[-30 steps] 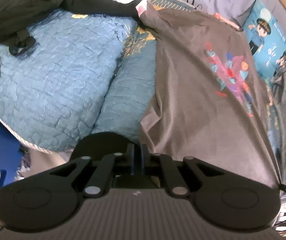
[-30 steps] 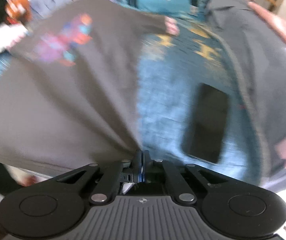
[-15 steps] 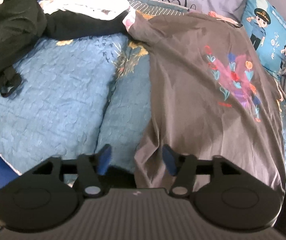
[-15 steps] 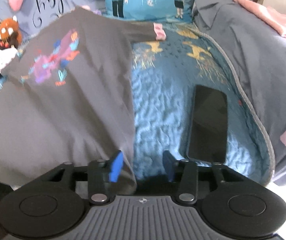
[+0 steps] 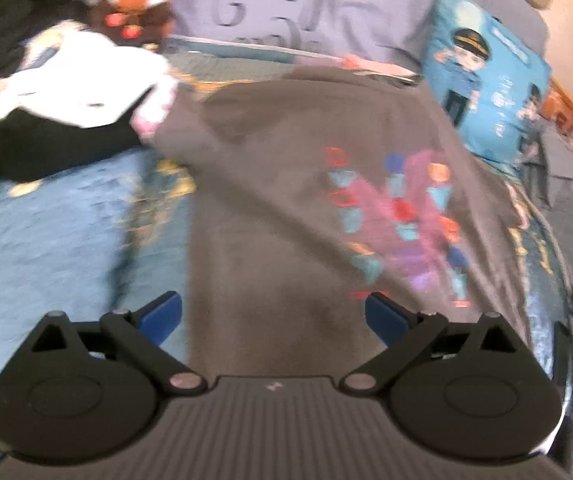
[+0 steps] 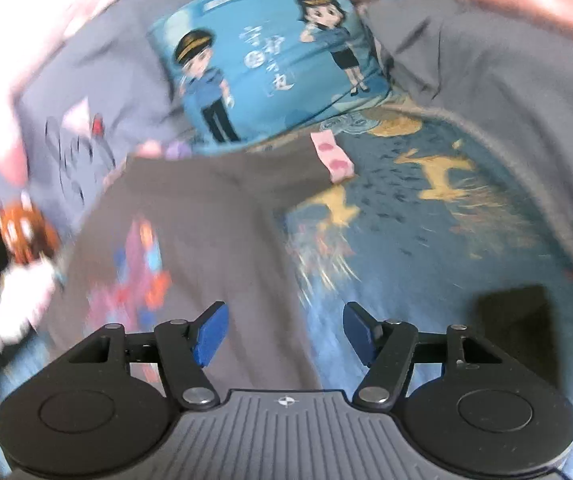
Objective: Fold clothes
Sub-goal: 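Reach to the pink heart cloth and grasp it with the right gripper, then grasp the pink cloth with the left gripper while the right gripper releases it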
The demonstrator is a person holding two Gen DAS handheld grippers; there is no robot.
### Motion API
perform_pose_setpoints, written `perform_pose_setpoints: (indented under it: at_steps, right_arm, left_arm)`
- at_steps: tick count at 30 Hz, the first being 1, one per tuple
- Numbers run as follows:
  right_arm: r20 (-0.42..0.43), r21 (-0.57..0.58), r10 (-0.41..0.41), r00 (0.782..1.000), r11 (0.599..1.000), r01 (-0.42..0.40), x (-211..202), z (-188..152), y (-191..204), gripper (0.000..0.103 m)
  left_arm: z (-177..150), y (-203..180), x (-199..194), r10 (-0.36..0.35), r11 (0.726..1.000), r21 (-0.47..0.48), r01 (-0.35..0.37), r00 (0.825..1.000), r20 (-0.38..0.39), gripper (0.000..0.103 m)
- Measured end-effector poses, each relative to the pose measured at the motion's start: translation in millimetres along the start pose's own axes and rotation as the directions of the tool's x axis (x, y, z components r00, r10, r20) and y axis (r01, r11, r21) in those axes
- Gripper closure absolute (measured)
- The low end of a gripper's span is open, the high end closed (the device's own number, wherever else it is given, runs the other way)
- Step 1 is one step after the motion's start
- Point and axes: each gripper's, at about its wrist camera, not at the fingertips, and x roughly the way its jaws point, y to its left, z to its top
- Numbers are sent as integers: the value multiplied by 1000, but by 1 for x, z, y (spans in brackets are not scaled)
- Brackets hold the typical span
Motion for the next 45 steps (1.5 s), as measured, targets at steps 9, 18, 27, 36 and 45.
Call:
perform_pose_setpoints:
  at_steps: [9, 18, 27, 36, 45]
  right_arm:
    - [25, 255, 89, 996, 963, -92, 104, 74, -42, 40]
    - [35, 524, 154, 987, 839, -149, 156, 97, -86, 33]
    - [96, 584, 190, 977, 784, -210, 174, 97, -96, 93]
    - [226, 309, 157, 961, 924, -224, 145, 102, -71, 95]
    - [249, 39, 63, 967, 996, -75, 137, 86, -30, 95]
  left_arm:
    - [4, -138, 62, -214, 949, 209, 238, 968, -133, 1]
    - [-39, -266, 94, -374, 842, 312, 441, 892, -252, 1]
    - [23, -259, 106, -333, 889, 283, 360, 932, -142, 1]
    - [136, -337, 174, -282, 855, 397, 334, 942, -184, 1]
    - [173, -457, 264, -134, 825, 469, 315, 916, -379, 1]
